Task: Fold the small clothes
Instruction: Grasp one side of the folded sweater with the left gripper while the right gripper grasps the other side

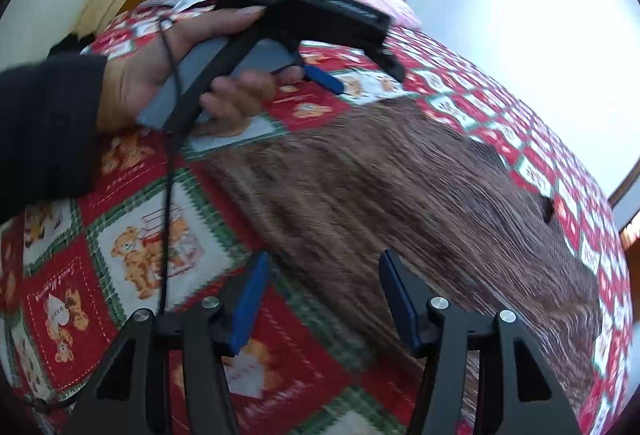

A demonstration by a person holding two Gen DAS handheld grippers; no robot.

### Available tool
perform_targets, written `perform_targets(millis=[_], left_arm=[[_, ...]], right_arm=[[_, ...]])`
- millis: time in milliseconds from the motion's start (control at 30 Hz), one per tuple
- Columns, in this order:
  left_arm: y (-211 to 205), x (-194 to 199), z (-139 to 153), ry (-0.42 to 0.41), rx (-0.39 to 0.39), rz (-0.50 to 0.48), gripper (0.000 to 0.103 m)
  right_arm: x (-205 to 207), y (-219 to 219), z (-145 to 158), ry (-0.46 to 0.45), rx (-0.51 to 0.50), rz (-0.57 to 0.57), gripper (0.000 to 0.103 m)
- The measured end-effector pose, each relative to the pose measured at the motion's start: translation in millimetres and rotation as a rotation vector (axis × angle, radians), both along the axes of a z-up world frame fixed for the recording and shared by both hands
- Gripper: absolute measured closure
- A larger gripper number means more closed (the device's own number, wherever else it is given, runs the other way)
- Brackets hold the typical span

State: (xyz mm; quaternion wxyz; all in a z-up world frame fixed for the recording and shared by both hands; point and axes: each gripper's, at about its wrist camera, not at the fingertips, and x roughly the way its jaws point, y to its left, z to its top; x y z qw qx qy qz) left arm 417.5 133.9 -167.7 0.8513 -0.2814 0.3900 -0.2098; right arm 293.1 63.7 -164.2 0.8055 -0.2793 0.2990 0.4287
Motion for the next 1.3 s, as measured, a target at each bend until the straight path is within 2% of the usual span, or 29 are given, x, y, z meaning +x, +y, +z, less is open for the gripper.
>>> perform_targets(millis=[67,200,233,267,300,400,433,467,500,567,600,800,933,1033,1067,1133,1167,1200,1300], left_arm=[[-2,-2,-1,-0.006,0.017,0.017,0.010],[-21,-2,-1,-0.006,0.162,0.017,0.009],[-22,-5,0,-0.011,0.173,0.006,0.009],[-21,-6,0,-0.017,0.156,-0.004,0.009],[-16,-8,1,-0.029,0.104,-0.008,0.009],[4,-13,2,-0.056,-0.036,0.020,0.007],[6,-11,0,-0.049,-0.046,0.034,0.007],[6,-9,-1,-0.042,-0.044,0.038,0.007],[3,-9,-1,-0.039,-0.023,0.040,0.007],[-11,-7,1,-0.034,0.073,0.033,0.007],[-19,-6,2,-0.028,0.128,0.025,0.007],[-35,15,-1,0.008,0.241,-0.012,0.006],[-53,29,-1,0.002,0.366,-0.031,0.007],[-59,32,-2,-0.008,0.406,-0.041,0.023],[-58,33,-2,-0.010,0.406,-0.033,0.034],[-55,31,-1,-0.024,0.382,-0.027,0.064],[-56,31,-2,-0.029,0.355,-0.044,0.084],[-57,30,-1,-0.037,0.344,-0.054,0.086],[-65,27,3,-0.053,0.400,-0.046,0.089]], right_arm=[[-5,9,-1,-0.023,-0.002,0.018,0.045],[-3,35,-2,-0.054,0.000,0.007,0.047],[-2,40,-3,-0.061,-0.004,-0.001,0.047],[-2,44,-3,-0.073,-0.004,-0.010,0.049],[4,47,-4,-0.076,0.011,-0.036,0.053],[14,44,-4,-0.016,0.060,-0.074,0.059],[15,42,-4,-0.004,0.072,-0.077,0.060],[12,41,-3,-0.006,0.074,-0.073,0.066],[9,41,-3,-0.011,0.077,-0.063,0.073],[2,41,-4,-0.037,0.073,-0.045,0.076],[0,43,-6,-0.050,0.066,-0.043,0.077],[7,44,-8,-0.001,0.103,-0.050,0.077],[7,42,-10,0.004,0.121,-0.052,0.077],[4,43,-12,-0.007,0.127,-0.057,0.077],[3,43,-12,-0.008,0.131,-0.058,0.077],[5,40,-13,0.010,0.152,-0.058,0.077],[8,39,-12,0.028,0.165,-0.058,0.077],[11,37,-12,0.052,0.179,-0.058,0.077],[16,32,-12,0.100,0.213,-0.058,0.077]])
